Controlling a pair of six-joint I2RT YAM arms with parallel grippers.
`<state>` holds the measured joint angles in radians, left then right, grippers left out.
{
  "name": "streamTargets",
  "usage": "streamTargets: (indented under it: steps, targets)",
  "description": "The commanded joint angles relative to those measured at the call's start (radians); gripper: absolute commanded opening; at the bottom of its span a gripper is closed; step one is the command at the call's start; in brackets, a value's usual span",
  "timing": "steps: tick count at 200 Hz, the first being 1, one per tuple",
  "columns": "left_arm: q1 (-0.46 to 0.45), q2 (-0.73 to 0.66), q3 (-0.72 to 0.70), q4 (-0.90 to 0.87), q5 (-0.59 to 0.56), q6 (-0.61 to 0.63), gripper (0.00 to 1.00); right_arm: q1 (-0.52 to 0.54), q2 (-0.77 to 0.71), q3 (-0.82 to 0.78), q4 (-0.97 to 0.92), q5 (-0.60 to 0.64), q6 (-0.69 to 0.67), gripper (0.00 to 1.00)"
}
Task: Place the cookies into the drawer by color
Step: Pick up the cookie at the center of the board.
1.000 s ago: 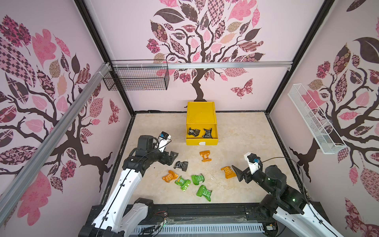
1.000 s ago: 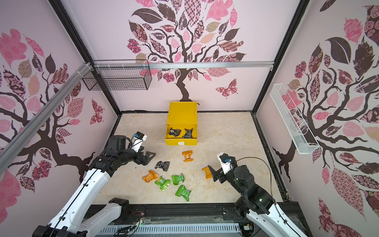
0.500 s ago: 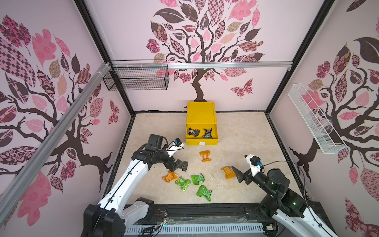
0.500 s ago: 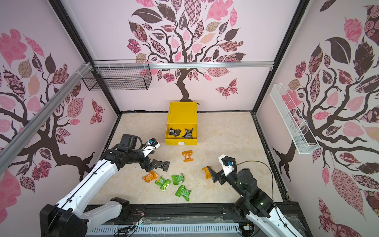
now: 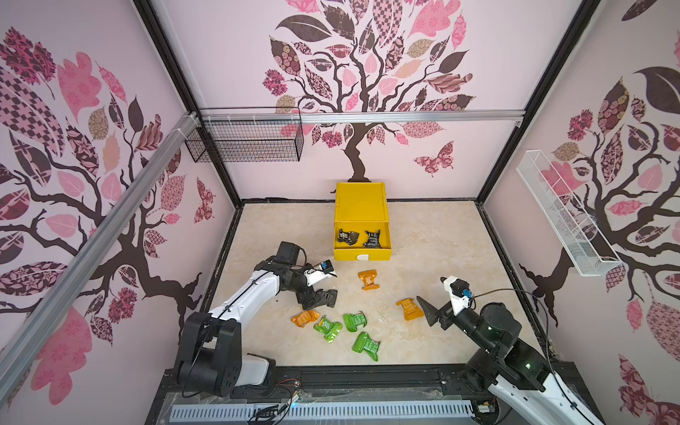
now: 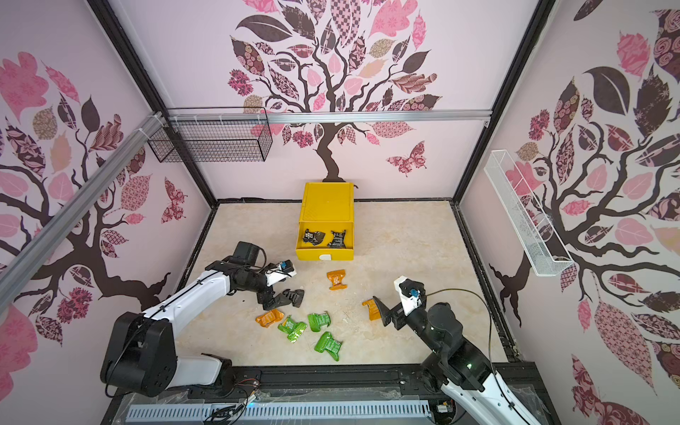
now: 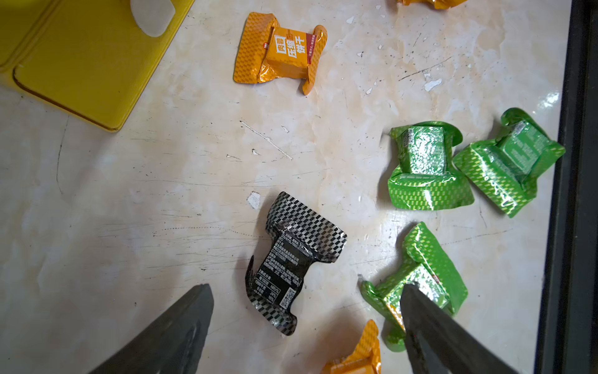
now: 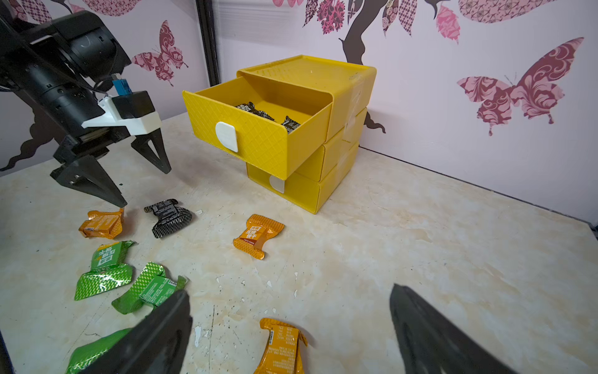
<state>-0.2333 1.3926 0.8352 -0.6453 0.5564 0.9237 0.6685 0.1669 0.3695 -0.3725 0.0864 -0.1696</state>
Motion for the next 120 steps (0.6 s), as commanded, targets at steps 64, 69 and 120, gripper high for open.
streamTargets:
  steps: [64, 69, 120]
  targets:
    - [0.014, 0.131, 0.005, 0.034, 0.004, 0.226, 0.92, -0.015, -0.016, 0.001, 0.013, -0.012, -0.008, 0.99]
    - [0.014, 0.136, 0.008, 0.034, 0.004, 0.229, 0.92, -0.016, -0.017, 0.002, 0.013, -0.009, -0.009, 0.99]
    - [-0.025, 0.178, 0.009, 0.026, -0.083, 0.313, 0.87, -0.018, -0.019, 0.001, 0.015, -0.003, -0.011, 0.99]
